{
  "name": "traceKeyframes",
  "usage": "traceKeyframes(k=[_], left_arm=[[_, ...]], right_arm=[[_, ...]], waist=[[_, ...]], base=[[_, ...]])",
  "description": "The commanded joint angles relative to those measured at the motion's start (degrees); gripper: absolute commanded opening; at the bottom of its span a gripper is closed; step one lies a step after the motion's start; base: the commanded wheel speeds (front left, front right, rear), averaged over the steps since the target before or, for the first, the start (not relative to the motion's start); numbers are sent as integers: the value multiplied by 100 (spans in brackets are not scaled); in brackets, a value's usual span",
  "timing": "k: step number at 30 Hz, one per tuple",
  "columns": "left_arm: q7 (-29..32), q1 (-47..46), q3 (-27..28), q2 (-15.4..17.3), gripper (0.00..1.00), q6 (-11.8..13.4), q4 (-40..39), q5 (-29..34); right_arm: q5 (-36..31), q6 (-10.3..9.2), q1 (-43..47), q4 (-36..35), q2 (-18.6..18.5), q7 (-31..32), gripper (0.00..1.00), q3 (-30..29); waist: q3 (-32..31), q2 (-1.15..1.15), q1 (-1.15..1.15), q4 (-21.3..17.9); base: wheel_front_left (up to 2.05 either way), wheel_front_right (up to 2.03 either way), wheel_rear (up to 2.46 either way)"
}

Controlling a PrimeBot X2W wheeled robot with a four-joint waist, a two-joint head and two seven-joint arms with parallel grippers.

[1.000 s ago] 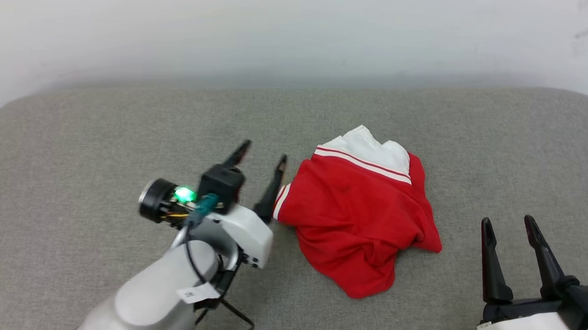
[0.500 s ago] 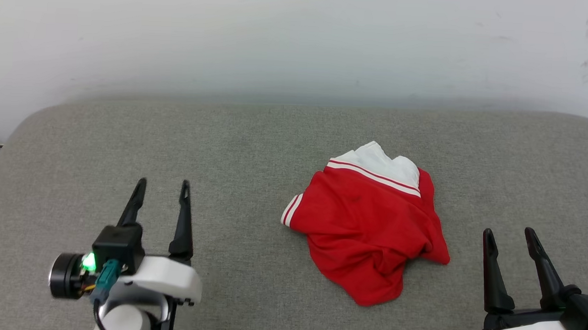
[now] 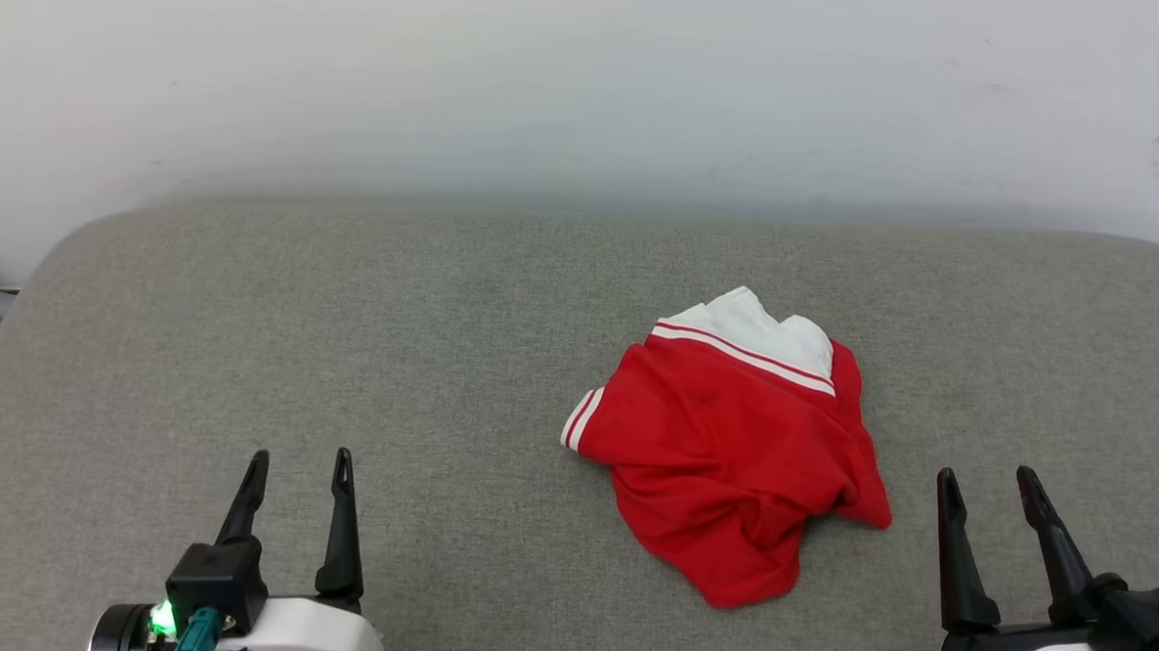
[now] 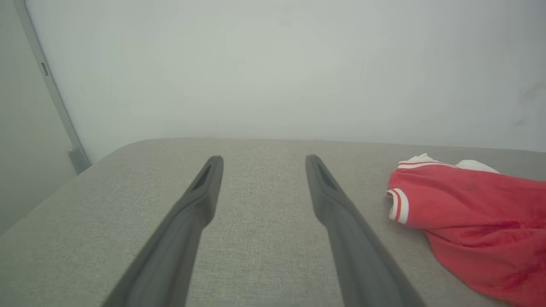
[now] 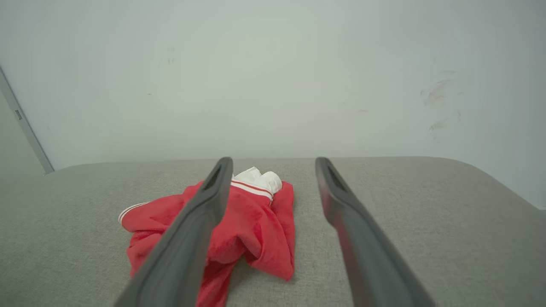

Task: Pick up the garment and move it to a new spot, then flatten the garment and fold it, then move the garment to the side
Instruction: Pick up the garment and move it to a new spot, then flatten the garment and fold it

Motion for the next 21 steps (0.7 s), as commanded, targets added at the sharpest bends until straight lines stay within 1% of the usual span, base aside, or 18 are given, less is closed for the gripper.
traceKeyframes(k=[1, 7, 12, 16, 21], left_arm=[[-13, 40, 73, -57, 100, -53, 2, 86], [-13, 146, 323, -318, 100, -412, 102, 408], [-13, 166, 481, -455, 100, -637, 176, 601], [-13, 167, 576, -545, 100, -777, 230, 719], [-13, 178, 683, -613, 100, -881, 275, 827]], right_arm=[[14, -4, 76, 20, 13, -14, 100, 11], [35, -4, 118, 115, 13, -14, 100, 35], [30, -4, 146, 213, 12, -14, 100, 51], [30, -4, 155, 262, 12, -14, 100, 57], [29, -4, 167, 313, 12, -14, 100, 61]], waist=[[-4, 0, 0, 8], [-12, 0, 0, 24], [-16, 0, 0, 32], [-16, 0, 0, 38], [-18, 0, 0, 50]], base=[[0, 0, 0], [0, 0, 0], [0, 0, 0], [0, 0, 0], [0, 0, 0]])
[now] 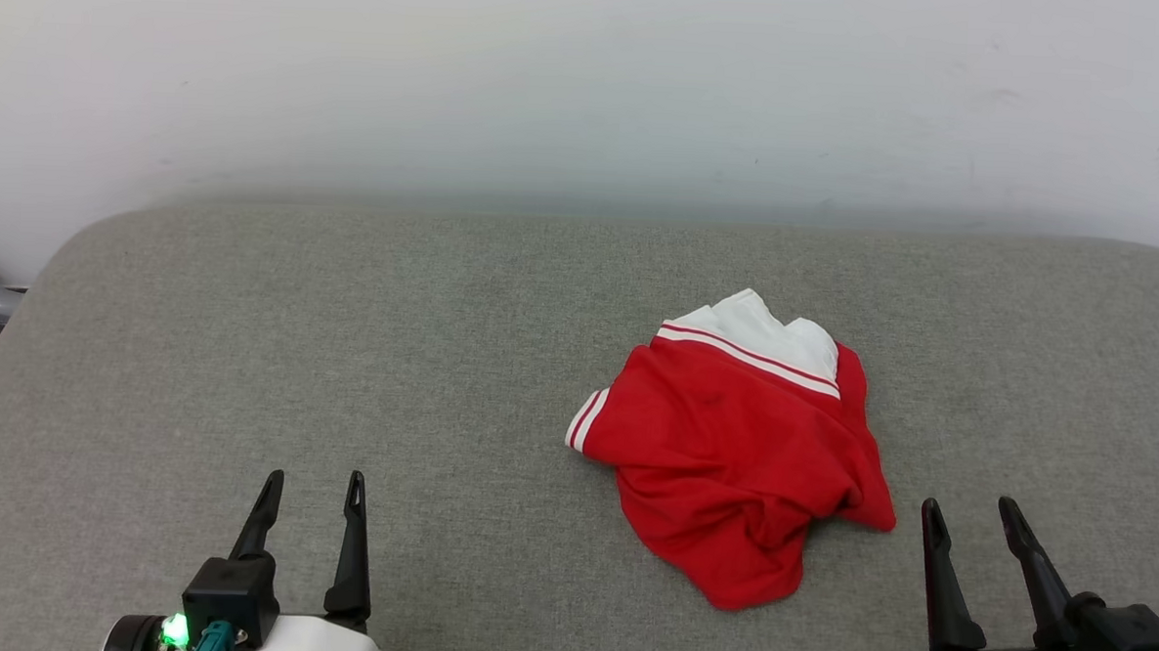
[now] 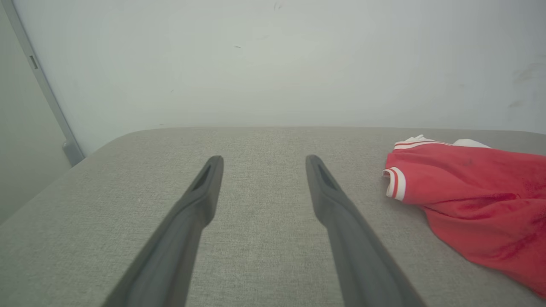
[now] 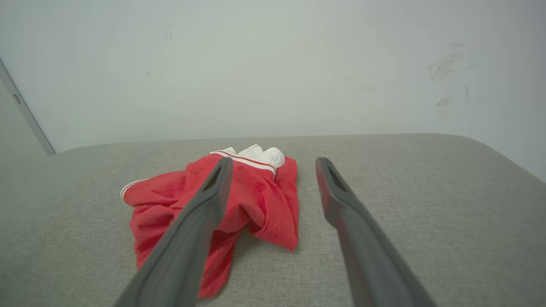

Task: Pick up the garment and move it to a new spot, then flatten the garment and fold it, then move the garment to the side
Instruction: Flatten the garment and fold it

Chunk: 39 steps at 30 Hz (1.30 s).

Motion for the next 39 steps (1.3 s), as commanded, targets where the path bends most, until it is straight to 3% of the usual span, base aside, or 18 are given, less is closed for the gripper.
traceKeyframes(k=[1, 17, 25, 32, 39], left_arm=[[-13, 34, 22, -17, 100, -28, 10, 43], [-13, -17, 219, -128, 100, -192, 104, 264], [-13, -157, 268, -162, 100, -207, 66, 299], [-13, -417, 227, -187, 100, -211, -41, 274], [-13, -820, 129, -208, 100, -155, -204, 206]], right_arm=[[20, -4, 52, 17, 11, -14, 100, 10], [7, -4, 37, 36, 11, -14, 100, -10], [-339, -4, -606, -183, -35, -14, 100, -70], [-281, -4, -1794, -283, -642, -14, 100, -69], [188, -4, -3505, 462, -1753, 85, 100, 606]], waist=[[0, 0, 0, 3], [32, 0, 0, 44], [189, 0, 0, 190], [604, 0, 0, 401], [1304, 0, 0, 646]], base=[[0, 0, 0], [0, 0, 0], [0, 0, 0], [0, 0, 0], [0, 0, 0]])
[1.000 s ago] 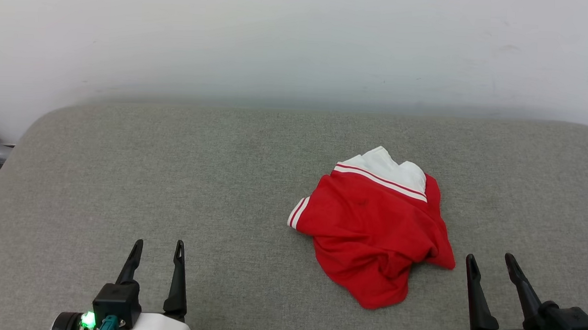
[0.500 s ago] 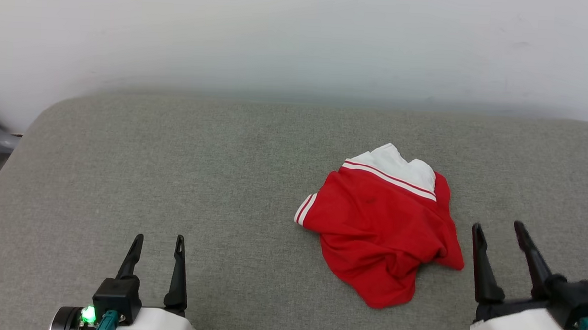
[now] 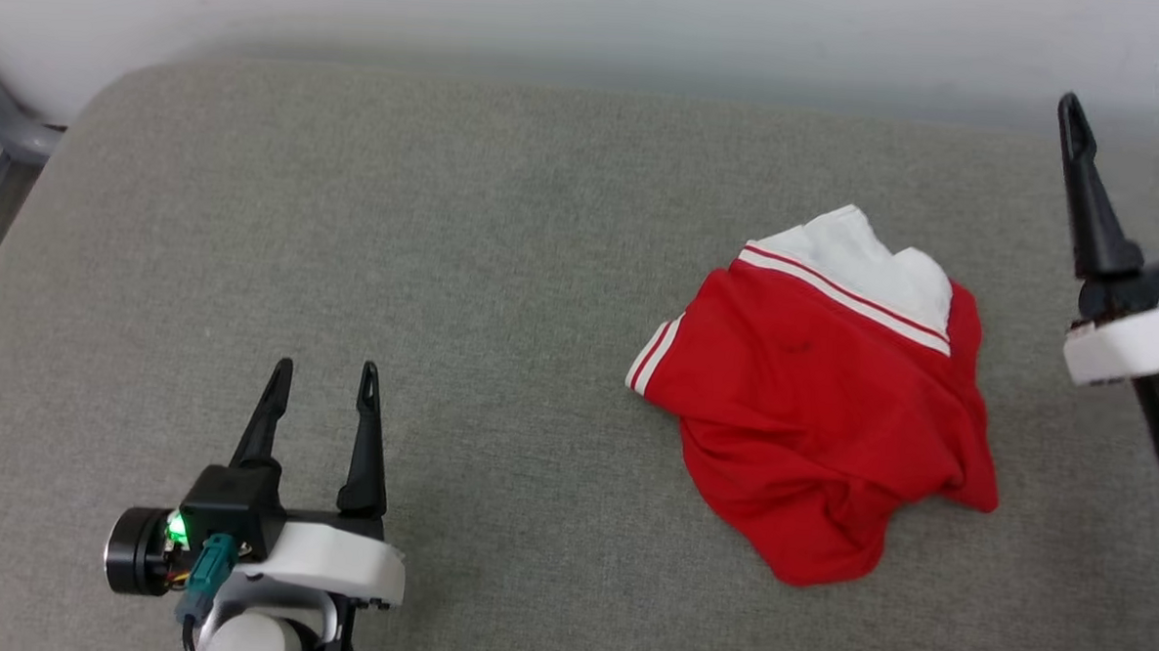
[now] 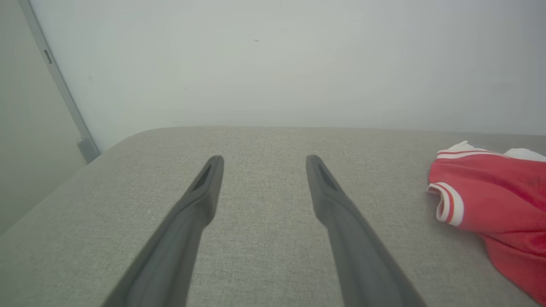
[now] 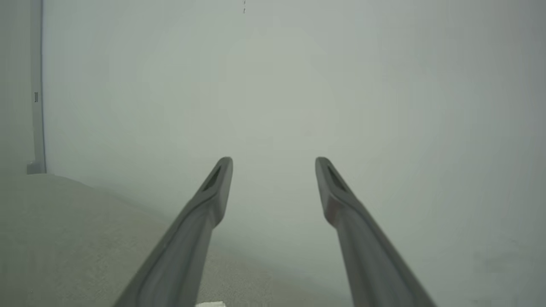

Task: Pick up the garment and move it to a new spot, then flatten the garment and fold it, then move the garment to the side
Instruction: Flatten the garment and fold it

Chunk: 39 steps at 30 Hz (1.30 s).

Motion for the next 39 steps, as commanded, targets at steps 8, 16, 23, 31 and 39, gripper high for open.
traceKeyframes(k=[8, 16, 23, 31, 39], left_arm=[[-13, -480, -243, -15, 100, 190, -184, -233], [-13, -792, -573, -15, 100, 382, -399, -414], [-13, -1001, -818, -15, 100, 538, -498, -578], [-13, -1090, -988, -15, 100, 701, -503, -712], [-13, -1063, -944, -14, 100, 735, -426, -683]], right_arm=[[1465, -5, -1832, 912, -1286, 1753, 100, 1791], [3220, -6, -3149, 1136, -2241, 4510, 100, 3778], [3590, -6, -3854, 1353, -2413, 5837, 100, 4679], [3774, -3, -3586, 2015, -2264, 6178, 100, 5431], [4036, 6, -3476, 2262, -2236, 6024, 0, 5683]], waist=[[889, 0, -1, 441], [1403, 0, -1, 727], [1830, 0, -1, 971], [2056, 0, -1, 1117], [1933, 0, -1, 1041]], base=[[0, 0, 0], [0, 0, 0], [0, 0, 0], [0, 0, 0], [0, 0, 0]])
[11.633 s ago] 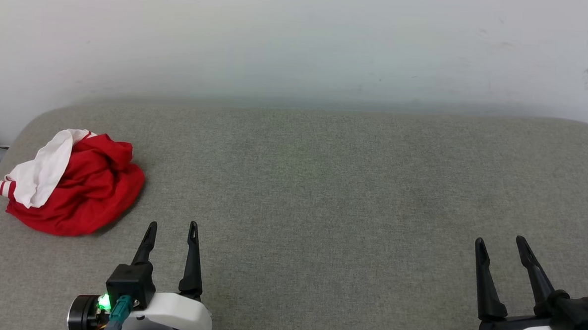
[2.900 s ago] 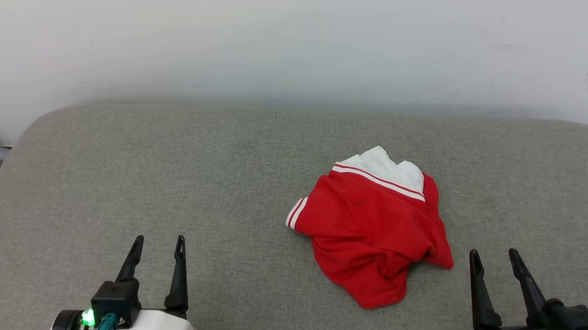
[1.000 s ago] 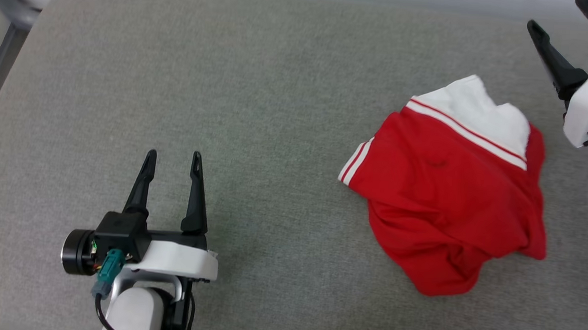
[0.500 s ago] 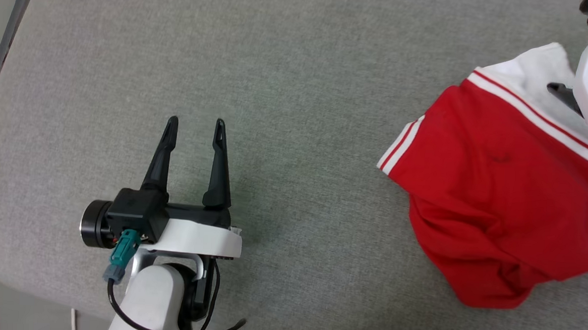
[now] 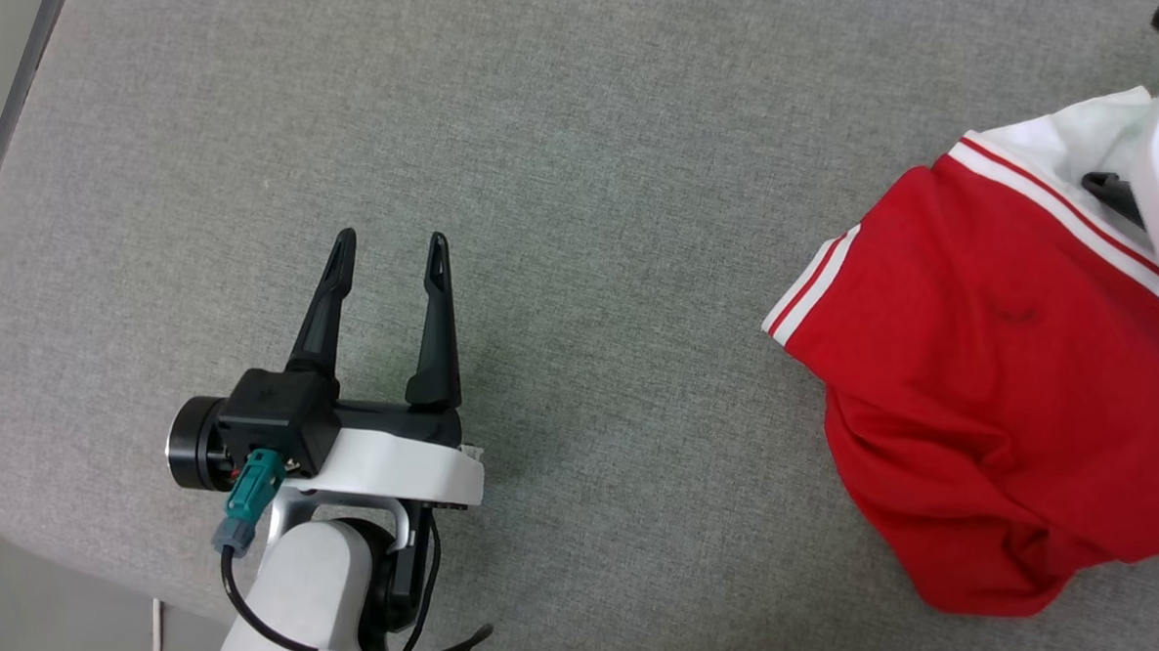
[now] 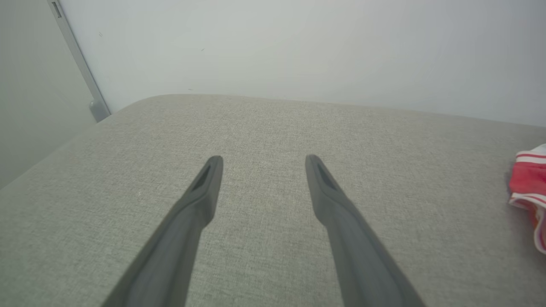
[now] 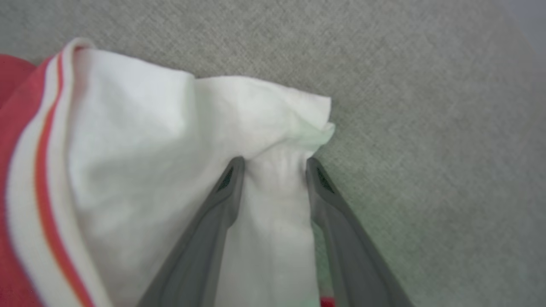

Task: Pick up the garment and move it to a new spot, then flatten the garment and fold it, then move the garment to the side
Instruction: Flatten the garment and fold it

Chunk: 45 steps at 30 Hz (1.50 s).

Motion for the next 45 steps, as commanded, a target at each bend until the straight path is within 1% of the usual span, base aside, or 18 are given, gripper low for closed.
traceKeyframes(k=[1, 5, 8, 11, 15, 19, 23, 29, 30, 31, 34, 36, 40, 45], left_arm=[[-13, -19, 29, -3, 100, 21, 27, 35], [-13, 63, 66, -3, 100, -12, 86, 69], [-13, 173, 123, -4, 100, -36, 138, 109], [-13, 327, 216, -4, 100, -54, 185, 152], [-13, 542, 346, -5, 100, -100, 217, 218], [-13, 761, 471, -4, 100, -151, 221, 287], [-13, 954, 599, -5, 100, -192, 207, 353], [-13, 1147, 720, -4, 100, -251, 258, 413], [-13, 1166, 737, -4, 100, -264, 263, 419], [-13, 1166, 737, -4, 100, -264, 263, 419], [-13, 1249, 776, -4, 100, -302, 258, 453], [-13, 1243, 786, -4, 100, -310, 252, 461], [-13, 1206, 790, -4, 100, -350, 271, 491], [-13, 1183, 754, -4, 100, -355, 316, 496]], right_arm=[[44, 19, 451, 169, 104, -6, 0, 291], [199, 8, 221, 135, 137, -690, 0, 87], [272, 8, 137, -24, 55, -1306, 0, 43], [300, 8, 208, -228, -129, -1974, 0, 27], [430, 8, 532, -597, -516, -2721, 0, -37], [623, 8, 1092, -874, -959, -3341, 0, -352], [752, 7, 1878, -975, -1335, -3771, 0, -771], [1073, 8, 3274, -690, -1516, -4255, 0, -1479], [1080, 8, 3503, -612, -1516, -4311, 0, -1571], [1080, 8, 3503, -612, -1516, -4311, 0, -1571], [1312, 8, 4193, -335, -1360, -4491, 0, -1884], [1369, 7, 4614, -103, -1319, -4574, 0, -2031], [1574, 8, 5281, 357, -1031, -4603, 0, -2244], [1903, 8, 5898, 819, -629, -4413, 0, -2343]], waist=[[-72, 0, 1, -44], [-318, 0, 1, -122], [-571, 0, 1, -186], [-856, 0, 1, -287], [-1205, 0, 1, -436], [-1488, 0, 1, -604], [-1694, 0, 1, -798], [-1902, 0, 1, -1041], [-1926, 0, 1, -1075], [-1926, 0, 1, -1075], [-1973, 0, 1, -1143], [-1980, 0, 1, -1172], [-1961, 0, 1, -1205], [-1958, 0, 1, -1205]], base=[[0, 0, 0], [0, 0, 0], [0, 0, 0], [0, 0, 0], [0, 0, 0], [0, 0, 0], [0, 0, 0], [0, 0, 0], [0, 0, 0], [0, 0, 0], [0, 0, 0], [0, 0, 0], [0, 0, 0], [0, 0, 0]])
